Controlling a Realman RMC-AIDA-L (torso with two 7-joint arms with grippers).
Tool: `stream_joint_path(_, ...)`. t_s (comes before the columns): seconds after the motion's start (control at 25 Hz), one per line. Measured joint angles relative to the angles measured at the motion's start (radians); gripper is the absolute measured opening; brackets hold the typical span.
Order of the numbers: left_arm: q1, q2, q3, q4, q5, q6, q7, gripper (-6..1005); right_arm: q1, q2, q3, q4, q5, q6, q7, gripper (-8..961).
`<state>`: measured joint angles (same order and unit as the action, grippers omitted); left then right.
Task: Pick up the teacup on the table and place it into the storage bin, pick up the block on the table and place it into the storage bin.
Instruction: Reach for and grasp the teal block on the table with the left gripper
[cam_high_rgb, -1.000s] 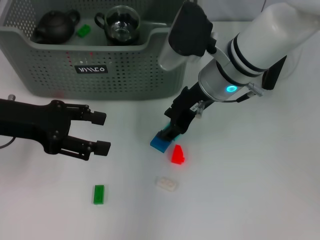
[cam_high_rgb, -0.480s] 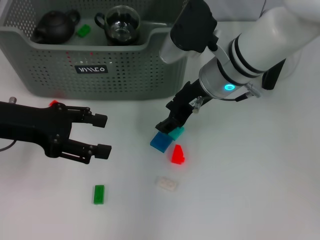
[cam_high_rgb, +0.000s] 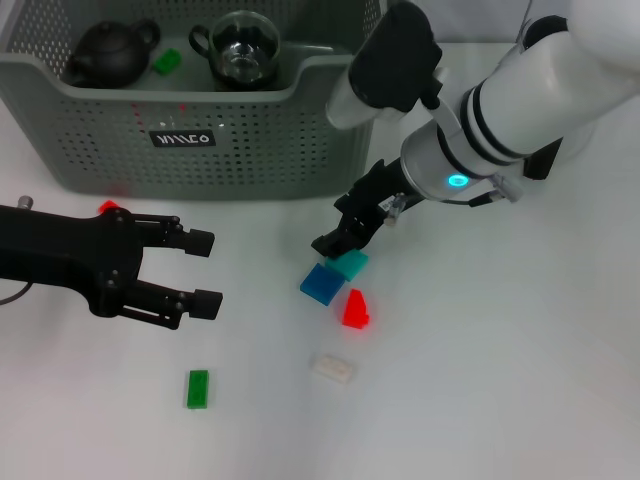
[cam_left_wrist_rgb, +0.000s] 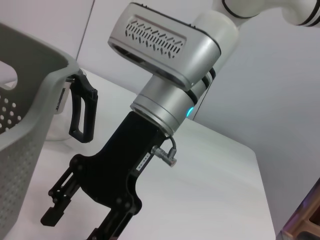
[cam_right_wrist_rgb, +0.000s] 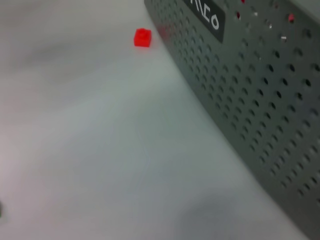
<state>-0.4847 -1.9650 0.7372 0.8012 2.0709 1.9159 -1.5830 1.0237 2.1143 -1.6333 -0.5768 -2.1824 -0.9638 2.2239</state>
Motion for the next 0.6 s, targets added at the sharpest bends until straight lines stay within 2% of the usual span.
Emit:
stream_joint_path(0.32,0.000,0.000,-0.001,0.001,0.000,0.001,0.000,885,-0.012,0.001,-0.108,0.011,0.066,0.071,-0.003,685)
stream_joint_path(0.6,0.004,0.000,-0.001,0.000,0.000,0.002,0.000,885,-0.023,0.001,-0.130,0.011,0.076,0.109,-0.004,685)
